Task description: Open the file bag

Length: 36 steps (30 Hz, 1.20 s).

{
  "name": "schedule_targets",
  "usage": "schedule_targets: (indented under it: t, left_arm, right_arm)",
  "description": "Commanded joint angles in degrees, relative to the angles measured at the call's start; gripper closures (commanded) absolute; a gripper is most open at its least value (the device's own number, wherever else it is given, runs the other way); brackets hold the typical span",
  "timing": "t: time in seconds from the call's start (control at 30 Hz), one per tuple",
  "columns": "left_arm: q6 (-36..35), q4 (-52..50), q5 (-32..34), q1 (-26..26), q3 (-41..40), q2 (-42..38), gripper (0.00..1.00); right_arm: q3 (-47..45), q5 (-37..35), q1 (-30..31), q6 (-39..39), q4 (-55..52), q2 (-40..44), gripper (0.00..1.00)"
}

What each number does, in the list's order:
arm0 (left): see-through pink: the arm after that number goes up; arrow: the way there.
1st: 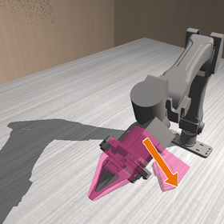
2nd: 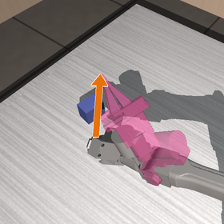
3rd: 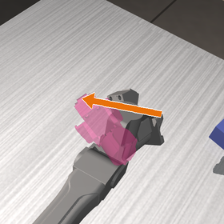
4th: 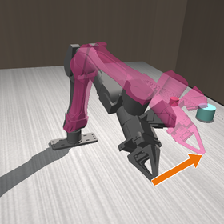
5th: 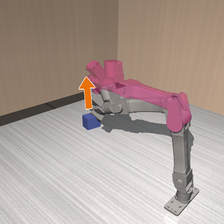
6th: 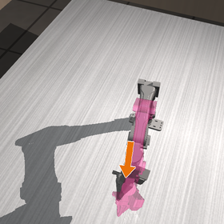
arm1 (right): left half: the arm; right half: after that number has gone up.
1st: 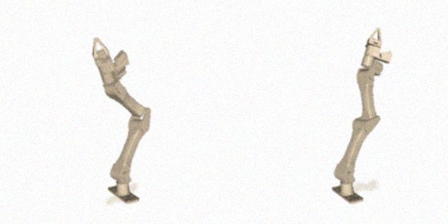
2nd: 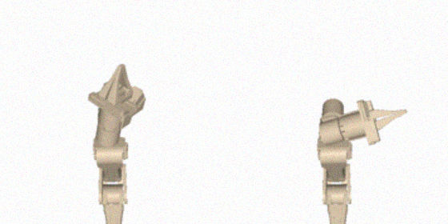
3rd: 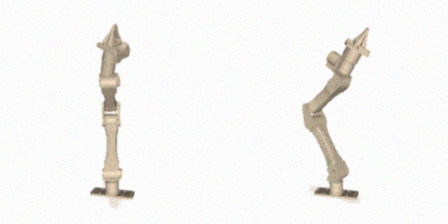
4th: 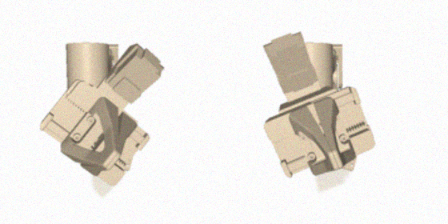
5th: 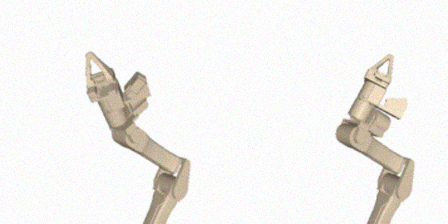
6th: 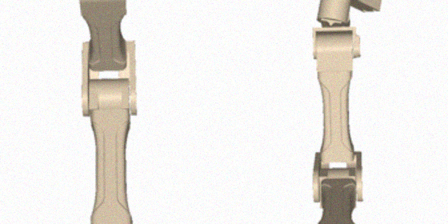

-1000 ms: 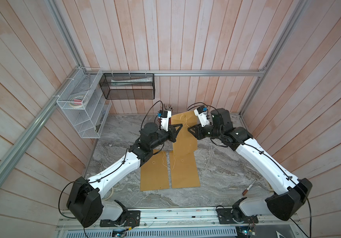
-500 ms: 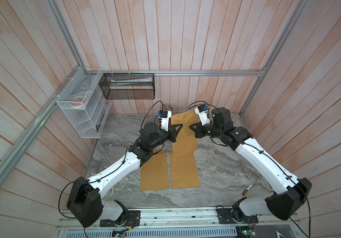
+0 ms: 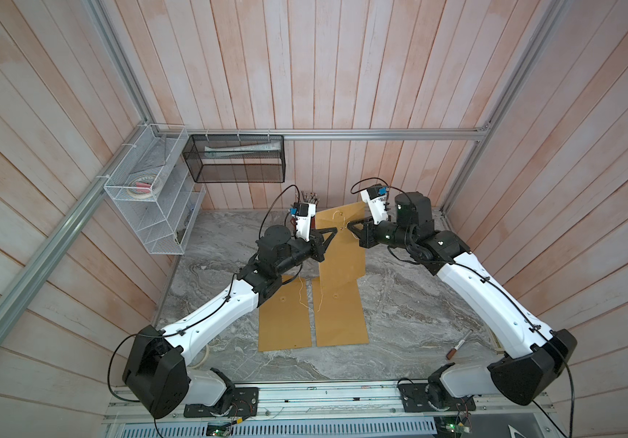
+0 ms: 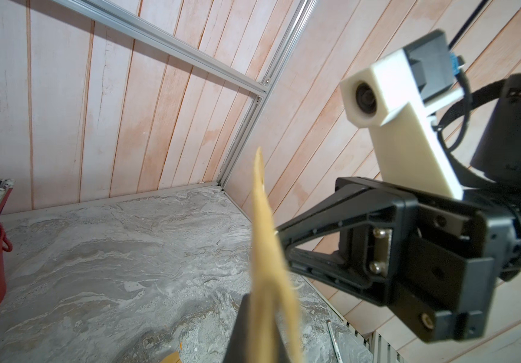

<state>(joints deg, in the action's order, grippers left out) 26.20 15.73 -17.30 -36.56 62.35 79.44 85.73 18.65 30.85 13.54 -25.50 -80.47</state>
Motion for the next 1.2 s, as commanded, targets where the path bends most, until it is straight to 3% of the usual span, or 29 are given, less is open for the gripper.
schedule_targets:
  t: [0.0, 0.4, 1.17]
  left_arm:
    - [0.66, 2.33, -0.81, -0.18, -1.13, -0.16, 1.0]
    - [1.51, 3.49, -1.07, -0.2, -1.22, 0.63, 1.0]
    - [5.07, 7.15, 6.02, 1.73, -2.5, -2.08, 1.0]
  right_arm:
    - [2.43, 3.58, -0.11, 1.04, 2.24, -0.22, 1.0]
    - [3.55, 8.54, 2.01, 1.64, 4.2, -1.93, 1.0]
    - [-4.17, 7.59, 3.6, 3.93, 5.71, 1.53, 1.0]
